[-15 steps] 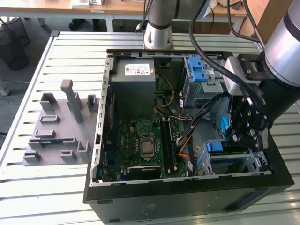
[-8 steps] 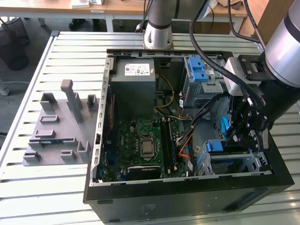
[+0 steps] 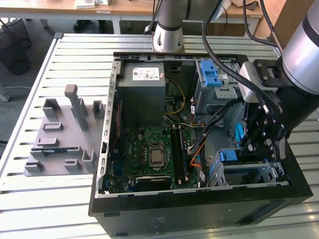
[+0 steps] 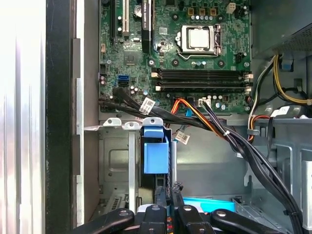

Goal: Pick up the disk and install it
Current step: 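Insert the second disk wire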

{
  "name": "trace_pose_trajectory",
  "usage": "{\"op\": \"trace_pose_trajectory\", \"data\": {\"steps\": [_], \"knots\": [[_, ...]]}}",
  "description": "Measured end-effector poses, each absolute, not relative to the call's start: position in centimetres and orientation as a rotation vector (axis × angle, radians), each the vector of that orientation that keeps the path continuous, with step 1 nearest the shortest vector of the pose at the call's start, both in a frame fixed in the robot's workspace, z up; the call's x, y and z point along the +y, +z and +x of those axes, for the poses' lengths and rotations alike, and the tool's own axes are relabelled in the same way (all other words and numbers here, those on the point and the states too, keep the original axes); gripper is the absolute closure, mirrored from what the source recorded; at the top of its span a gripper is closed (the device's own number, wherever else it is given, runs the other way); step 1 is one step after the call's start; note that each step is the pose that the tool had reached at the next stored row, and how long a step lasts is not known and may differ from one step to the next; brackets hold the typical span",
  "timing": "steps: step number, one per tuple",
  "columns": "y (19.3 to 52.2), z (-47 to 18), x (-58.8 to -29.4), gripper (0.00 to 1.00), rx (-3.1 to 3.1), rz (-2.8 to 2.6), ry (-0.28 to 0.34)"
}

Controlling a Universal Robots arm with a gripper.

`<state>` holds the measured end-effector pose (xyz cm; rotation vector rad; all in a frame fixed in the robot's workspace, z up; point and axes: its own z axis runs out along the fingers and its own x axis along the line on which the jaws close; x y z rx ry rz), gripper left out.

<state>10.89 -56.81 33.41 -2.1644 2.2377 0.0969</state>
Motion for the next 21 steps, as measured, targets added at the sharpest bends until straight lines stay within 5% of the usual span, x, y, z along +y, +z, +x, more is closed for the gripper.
{"op": "trace_pose_trajectory", "data": {"steps": [21], "knots": [[33.09, 10.95, -56.95, 0.84, 2.246, -2.155, 0.096]]}}
